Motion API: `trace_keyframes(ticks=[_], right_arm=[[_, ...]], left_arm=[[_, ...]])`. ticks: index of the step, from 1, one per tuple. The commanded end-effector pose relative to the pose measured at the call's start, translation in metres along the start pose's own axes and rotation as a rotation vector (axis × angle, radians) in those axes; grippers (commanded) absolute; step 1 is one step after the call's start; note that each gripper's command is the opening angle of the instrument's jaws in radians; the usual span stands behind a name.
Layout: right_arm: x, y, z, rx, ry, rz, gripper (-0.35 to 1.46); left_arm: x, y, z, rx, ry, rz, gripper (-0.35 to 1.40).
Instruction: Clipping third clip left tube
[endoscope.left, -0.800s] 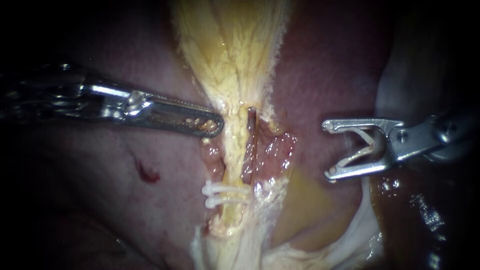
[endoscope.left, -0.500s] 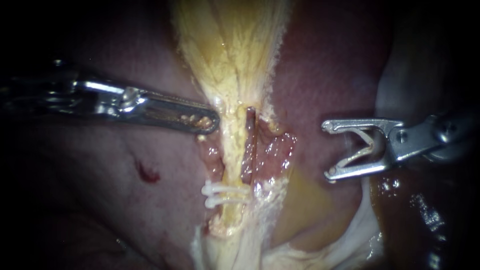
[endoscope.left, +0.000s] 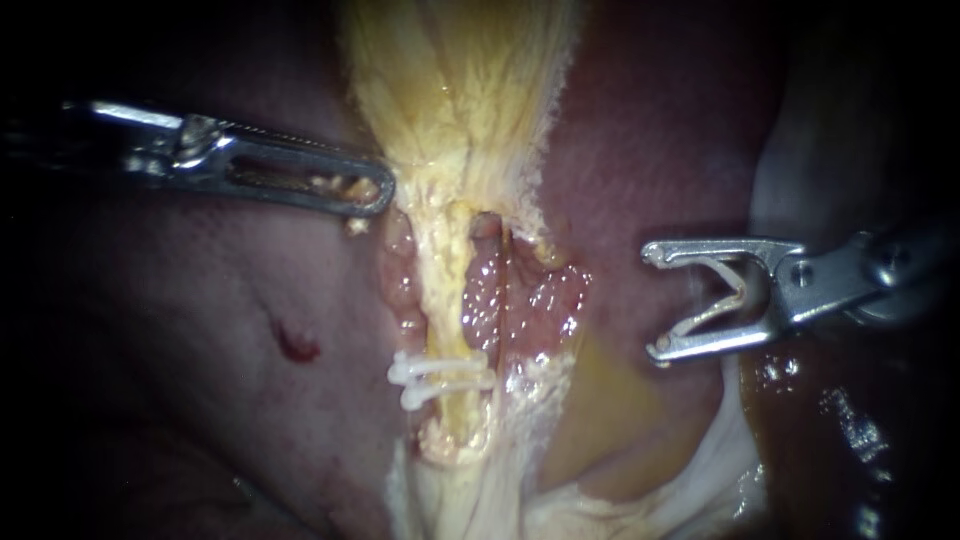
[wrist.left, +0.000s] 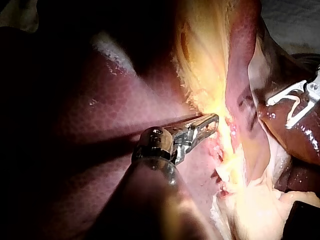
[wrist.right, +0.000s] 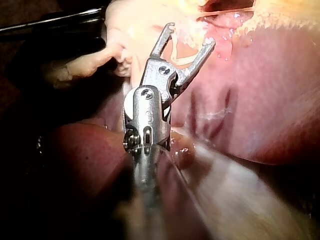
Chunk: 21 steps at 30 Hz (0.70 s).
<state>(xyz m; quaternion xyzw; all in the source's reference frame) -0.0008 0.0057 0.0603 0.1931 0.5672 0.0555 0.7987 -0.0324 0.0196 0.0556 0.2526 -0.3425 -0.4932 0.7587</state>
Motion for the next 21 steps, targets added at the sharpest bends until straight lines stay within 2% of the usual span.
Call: trace_keyframes(ticks=[1, 6, 13, 21], right_arm=[[0.0, 0.0, 0.0, 0.0, 0.0, 0.0, 0.5], [0.0001, -0.0001, 0.0007, 0.005, 0.003, 0.011, 0.5], [-0.0001, -0.0005, 0.0038, 0.019, 0.013, 0.034, 0.5], [0.0, 0.0002, 0.0073, 0.02, 0.021, 0.088, 0.49]], left_arm=[[0.0, 0.0, 0.0, -0.001, -0.001, 0.0, -0.35], [0.0, 0.0, 0.0, -0.001, -0.001, 0.0, -0.35], [0.0001, 0.0, 0.0, -0.002, -0.001, 0.0, -0.35], [0.0002, 0.0, 0.0002, -0.003, -0.003, 0.001, -0.35]])
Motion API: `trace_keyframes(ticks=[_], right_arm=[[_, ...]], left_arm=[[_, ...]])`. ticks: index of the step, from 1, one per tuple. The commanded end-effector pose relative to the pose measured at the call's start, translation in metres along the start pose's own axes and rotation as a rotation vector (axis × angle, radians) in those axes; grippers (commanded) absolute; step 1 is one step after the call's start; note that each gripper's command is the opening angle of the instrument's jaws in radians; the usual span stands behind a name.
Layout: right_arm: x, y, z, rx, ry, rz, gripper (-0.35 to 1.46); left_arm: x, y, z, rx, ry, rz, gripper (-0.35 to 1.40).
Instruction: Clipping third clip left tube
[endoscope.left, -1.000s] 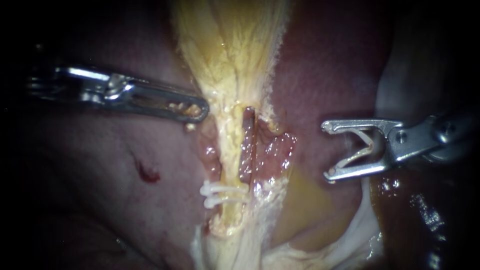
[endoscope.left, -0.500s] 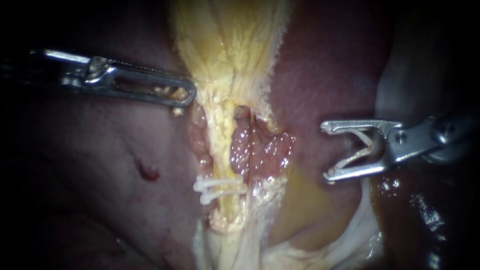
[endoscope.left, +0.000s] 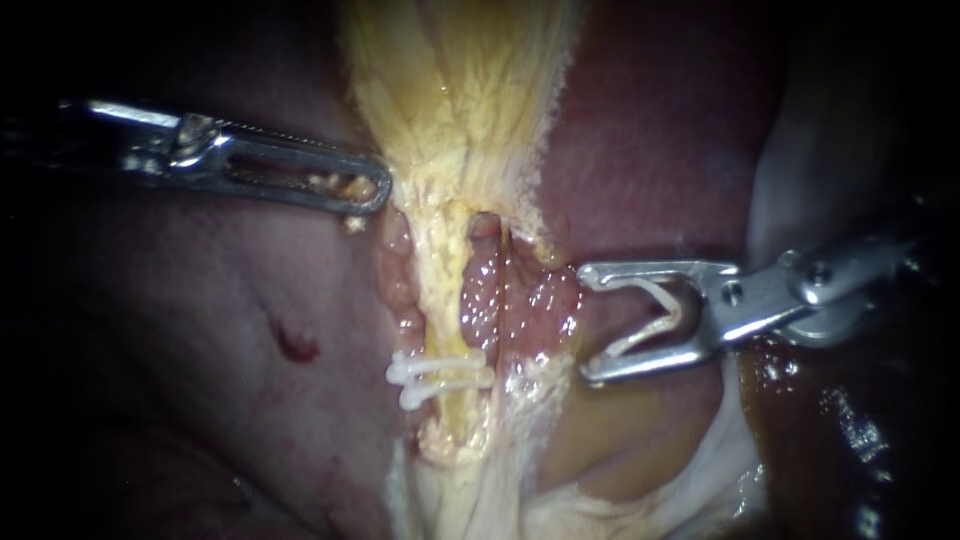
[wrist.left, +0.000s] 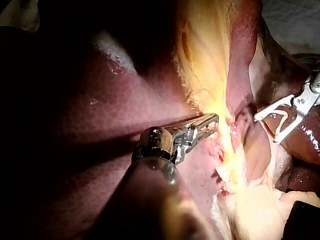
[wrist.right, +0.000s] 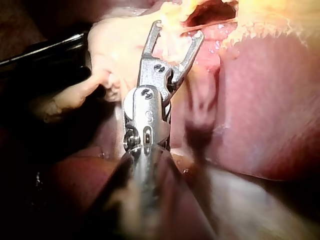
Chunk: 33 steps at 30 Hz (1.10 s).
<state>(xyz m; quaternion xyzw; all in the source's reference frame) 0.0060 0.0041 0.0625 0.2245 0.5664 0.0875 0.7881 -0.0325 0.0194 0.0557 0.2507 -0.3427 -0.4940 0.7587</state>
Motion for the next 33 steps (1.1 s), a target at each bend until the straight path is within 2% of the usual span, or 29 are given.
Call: trace_keyframes(ticks=[1, 13, 26, 33], right_arm=[[-0.0001, 0.0001, 0.0006, 0.001, 0.003, 0.017, 0.49], [-0.0025, 0.0016, 0.0058, 0.004, 0.011, 0.082, 0.49], [-0.0042, 0.0032, 0.0077, 0.015, 0.022, 0.118, 0.49], [-0.0048, 0.0034, 0.0084, 0.02, 0.027, 0.129, 0.49]], left_arm=[[0.0, 0.0, 0.0001, 0.0, 0.0, 0.0, -0.35], [0.0001, 0.0001, 0.0002, -0.001, -0.001, 0.001, -0.35], [0.0002, 0.0001, 0.0002, -0.001, -0.001, 0.001, -0.35], [0.0002, 0.0001, 0.0002, -0.001, -0.001, 0.001, -0.35]])
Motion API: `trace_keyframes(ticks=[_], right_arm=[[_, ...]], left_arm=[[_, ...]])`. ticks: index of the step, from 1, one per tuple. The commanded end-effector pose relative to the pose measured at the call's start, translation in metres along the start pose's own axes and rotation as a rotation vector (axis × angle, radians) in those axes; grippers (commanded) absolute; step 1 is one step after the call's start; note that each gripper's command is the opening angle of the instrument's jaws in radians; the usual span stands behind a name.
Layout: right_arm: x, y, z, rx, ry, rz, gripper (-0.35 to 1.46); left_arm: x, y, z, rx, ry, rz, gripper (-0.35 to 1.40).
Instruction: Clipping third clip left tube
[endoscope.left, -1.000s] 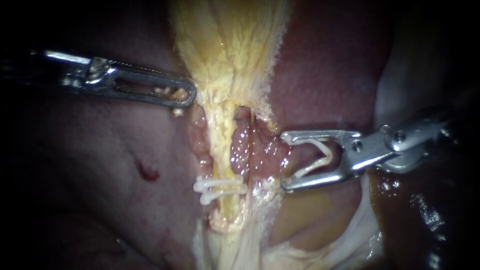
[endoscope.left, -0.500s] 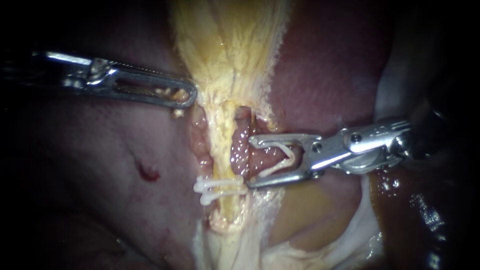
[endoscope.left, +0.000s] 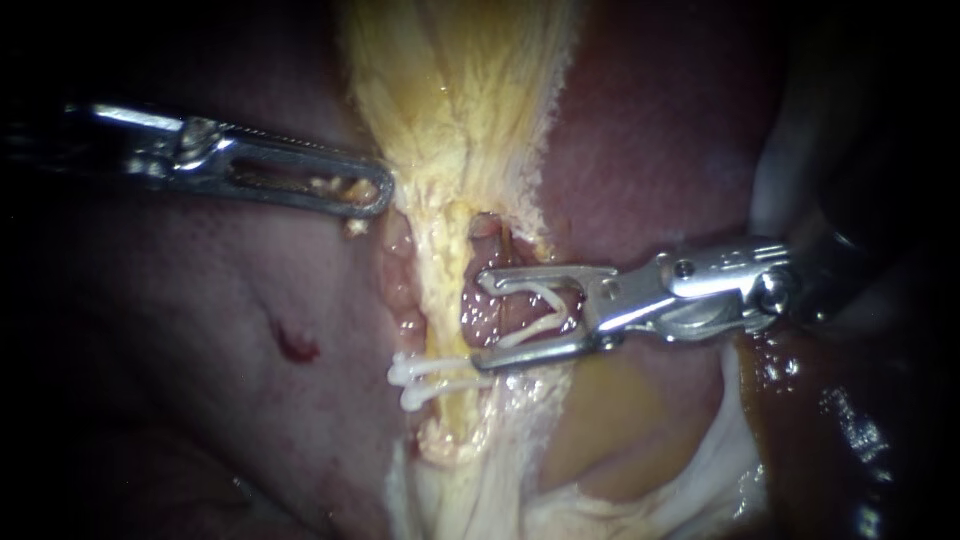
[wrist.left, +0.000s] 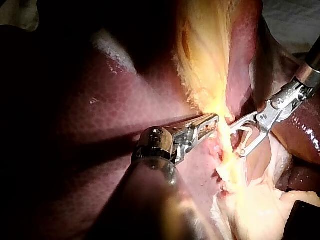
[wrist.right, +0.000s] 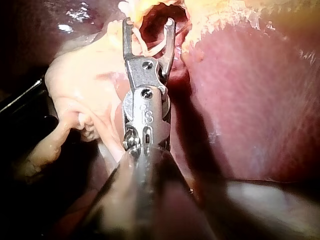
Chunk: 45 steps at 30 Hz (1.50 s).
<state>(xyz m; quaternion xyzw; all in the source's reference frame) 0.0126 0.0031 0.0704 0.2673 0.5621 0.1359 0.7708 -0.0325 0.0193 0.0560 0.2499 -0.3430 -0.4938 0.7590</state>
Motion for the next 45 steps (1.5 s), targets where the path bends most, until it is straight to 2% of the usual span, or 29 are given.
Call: trace_keyframes(ticks=[1, 7, 19, 45], right_arm=[[0.0001, 0.0, 0.0, 0.001, 0.0, -0.001, 0.49], [0.0001, 0.0001, 0.0, 0.0, 0.001, 0.011, 0.49], [-0.0003, 0.0011, 0.0002, 0.011, 0.029, 0.048, 0.49], [-0.0006, 0.0019, 0.0012, 0.057, 0.075, 0.119, 0.49]], left_arm=[[0.0, 0.0, 0.0, 0.0, 0.0, 0.0, -0.35], [0.0, 0.0, 0.0, 0.0, 0.0, 0.0, -0.35], [0.0, 0.0, 0.0, 0.0, 0.0, 0.0, -0.35], [0.0, 0.0, 0.0, 0.0, 0.0, 0.0, -0.35]])
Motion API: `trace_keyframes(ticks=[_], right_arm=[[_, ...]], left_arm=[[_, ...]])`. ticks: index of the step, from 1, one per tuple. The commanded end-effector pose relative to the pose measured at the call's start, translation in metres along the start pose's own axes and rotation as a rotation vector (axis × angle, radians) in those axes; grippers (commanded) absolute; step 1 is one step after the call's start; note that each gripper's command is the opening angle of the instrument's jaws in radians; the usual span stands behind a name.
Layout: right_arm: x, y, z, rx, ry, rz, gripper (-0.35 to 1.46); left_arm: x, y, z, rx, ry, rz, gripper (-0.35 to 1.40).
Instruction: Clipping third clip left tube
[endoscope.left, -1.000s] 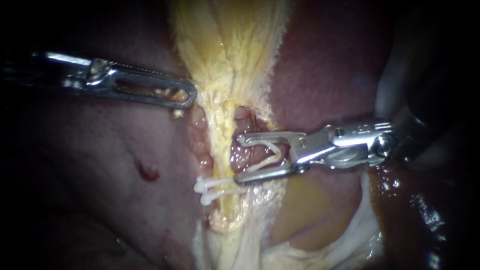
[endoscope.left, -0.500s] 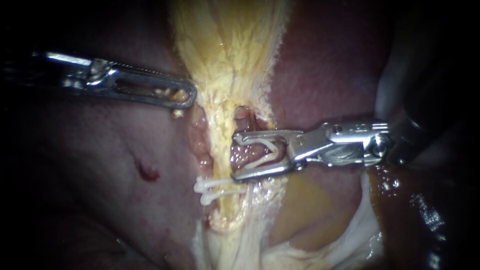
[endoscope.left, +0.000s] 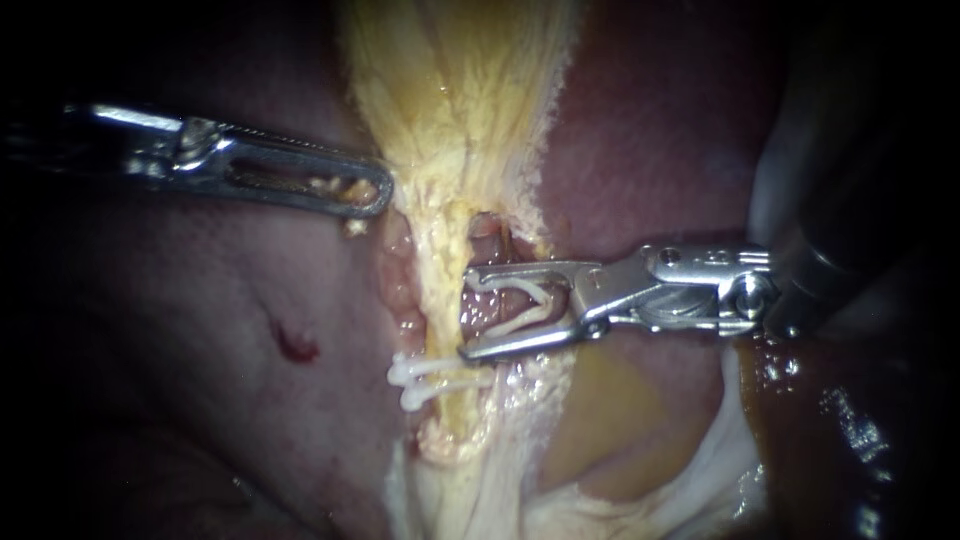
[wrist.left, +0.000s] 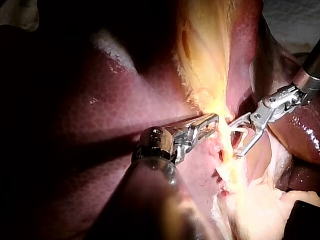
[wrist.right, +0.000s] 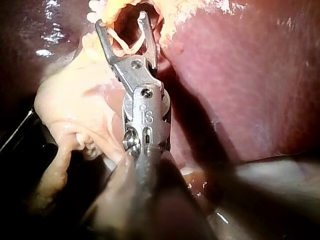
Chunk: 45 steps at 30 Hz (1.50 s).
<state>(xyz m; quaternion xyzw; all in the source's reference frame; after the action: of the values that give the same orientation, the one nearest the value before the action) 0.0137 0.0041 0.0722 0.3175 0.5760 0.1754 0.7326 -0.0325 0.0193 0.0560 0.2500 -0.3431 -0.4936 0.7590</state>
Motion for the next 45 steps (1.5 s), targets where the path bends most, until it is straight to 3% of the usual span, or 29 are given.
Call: trace_keyframes(ticks=[1, 12, 29, 45], right_arm=[[0.0, -0.0001, 0.0001, 0.004, 0.004, 0.003, 0.49], [0.0008, -0.001, 0.0019, 0.086, 0.056, 0.019, 0.49], [0.0016, -0.001, 0.0047, 0.154, 0.121, 0.043, 0.49], [0.0023, -0.0001, 0.0074, 0.164, 0.173, 0.065, 0.49]], left_arm=[[0.0, 0.0, 0.0, 0.0, 0.0, 0.0, -0.35], [0.0001, 0.0, 0.0, -0.001, 0.0, 0.0, -0.35], [0.0001, 0.0001, 0.0001, 0.0, 0.0, 0.001, -0.35], [0.0001, 0.0001, 0.0001, 0.0, 0.0, 0.001, -0.35]])
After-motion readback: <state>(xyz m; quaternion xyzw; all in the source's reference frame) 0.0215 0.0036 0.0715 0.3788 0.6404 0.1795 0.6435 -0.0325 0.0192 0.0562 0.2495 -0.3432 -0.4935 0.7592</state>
